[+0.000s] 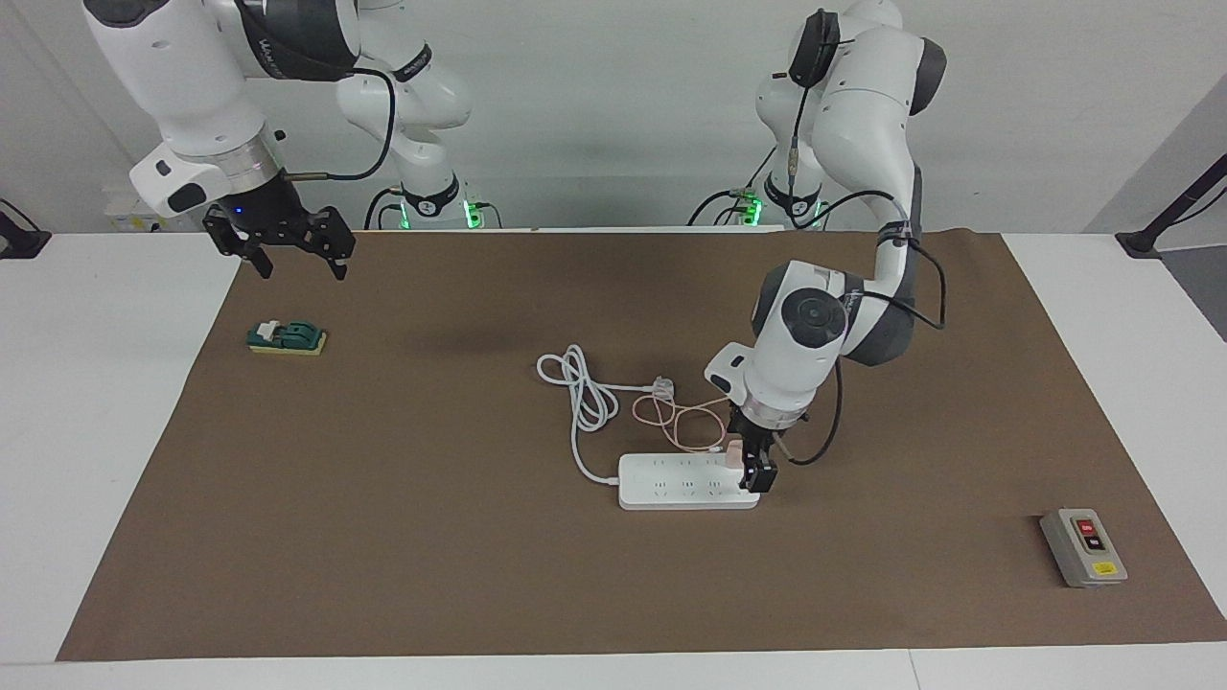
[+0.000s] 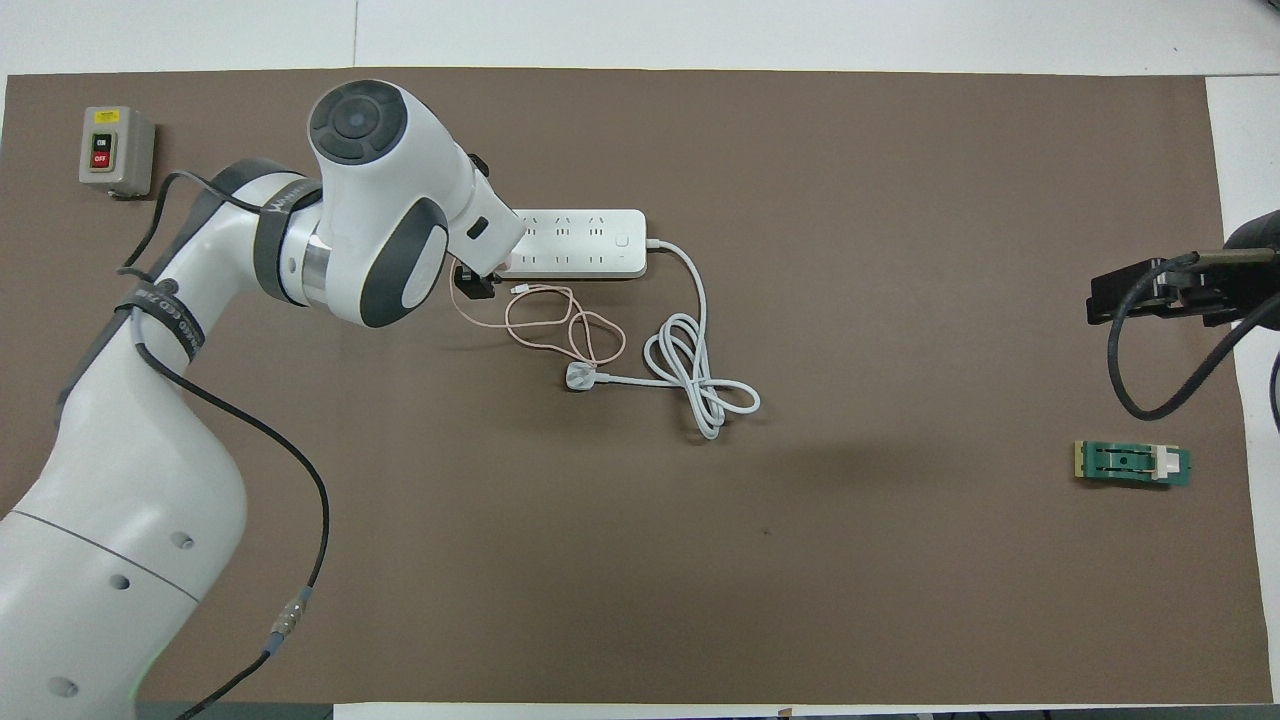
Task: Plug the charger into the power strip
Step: 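Open the left gripper and pull it back from the strip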
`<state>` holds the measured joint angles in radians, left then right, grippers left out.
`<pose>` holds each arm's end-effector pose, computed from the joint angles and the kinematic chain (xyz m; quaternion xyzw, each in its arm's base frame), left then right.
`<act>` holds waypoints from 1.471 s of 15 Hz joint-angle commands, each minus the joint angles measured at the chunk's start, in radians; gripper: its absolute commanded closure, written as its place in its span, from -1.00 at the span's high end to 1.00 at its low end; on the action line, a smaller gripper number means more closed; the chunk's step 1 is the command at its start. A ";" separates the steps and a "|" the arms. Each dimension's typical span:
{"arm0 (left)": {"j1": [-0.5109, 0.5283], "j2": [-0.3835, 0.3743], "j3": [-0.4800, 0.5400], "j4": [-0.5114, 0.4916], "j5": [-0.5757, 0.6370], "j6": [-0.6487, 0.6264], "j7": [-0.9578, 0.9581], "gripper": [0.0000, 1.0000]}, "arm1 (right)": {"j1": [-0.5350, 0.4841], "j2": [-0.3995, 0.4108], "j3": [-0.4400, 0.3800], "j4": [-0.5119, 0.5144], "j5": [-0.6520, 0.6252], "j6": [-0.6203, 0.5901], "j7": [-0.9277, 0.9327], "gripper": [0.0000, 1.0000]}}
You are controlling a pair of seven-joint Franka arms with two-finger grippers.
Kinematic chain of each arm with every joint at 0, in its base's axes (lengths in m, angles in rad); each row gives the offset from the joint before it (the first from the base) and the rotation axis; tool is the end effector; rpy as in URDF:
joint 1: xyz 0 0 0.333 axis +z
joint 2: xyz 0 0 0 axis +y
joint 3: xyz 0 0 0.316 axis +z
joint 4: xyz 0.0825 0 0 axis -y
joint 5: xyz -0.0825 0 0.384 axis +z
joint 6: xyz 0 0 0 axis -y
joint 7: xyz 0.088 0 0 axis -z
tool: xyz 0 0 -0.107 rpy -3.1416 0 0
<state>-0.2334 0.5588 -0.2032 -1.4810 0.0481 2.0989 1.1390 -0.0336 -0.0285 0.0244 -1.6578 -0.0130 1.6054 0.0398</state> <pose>0.6555 -0.2761 0.3619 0.7085 -0.7041 0.0440 0.0178 0.5470 -0.0062 0.6021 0.9996 -0.0242 -0.0118 0.0070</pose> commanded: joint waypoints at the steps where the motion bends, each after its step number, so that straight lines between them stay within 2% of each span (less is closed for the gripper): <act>1: 0.038 -0.121 0.007 -0.022 -0.068 -0.124 -0.051 1.00 | -0.019 -0.013 0.011 -0.005 -0.012 -0.019 -0.020 1.00; 6: 0.040 -0.344 0.008 -0.018 -0.071 -0.403 -0.414 1.00 | -0.017 -0.013 0.011 -0.005 -0.012 -0.019 -0.020 1.00; 9: 0.075 -0.440 0.015 -0.018 -0.073 -0.505 -0.481 1.00 | -0.017 -0.013 0.011 -0.005 -0.012 -0.019 -0.021 1.00; 16: 0.177 -0.575 0.019 -0.016 -0.076 -0.599 -0.849 1.00 | -0.017 -0.013 0.011 -0.005 -0.012 -0.019 -0.021 1.00; 20: 0.180 -0.605 0.031 -0.030 -0.070 -0.614 -1.126 1.00 | -0.012 -0.013 0.011 -0.005 -0.010 -0.019 -0.018 1.00; 22: 0.178 -0.615 0.030 -0.047 -0.070 -0.623 -1.191 1.00 | -0.012 -0.013 0.011 -0.005 -0.010 -0.019 -0.015 1.00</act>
<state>-0.0593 -0.0189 -0.1734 -1.4784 -0.0098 1.4875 0.0286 -0.0336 -0.0285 0.0255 -1.6578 -0.0130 1.6054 0.0398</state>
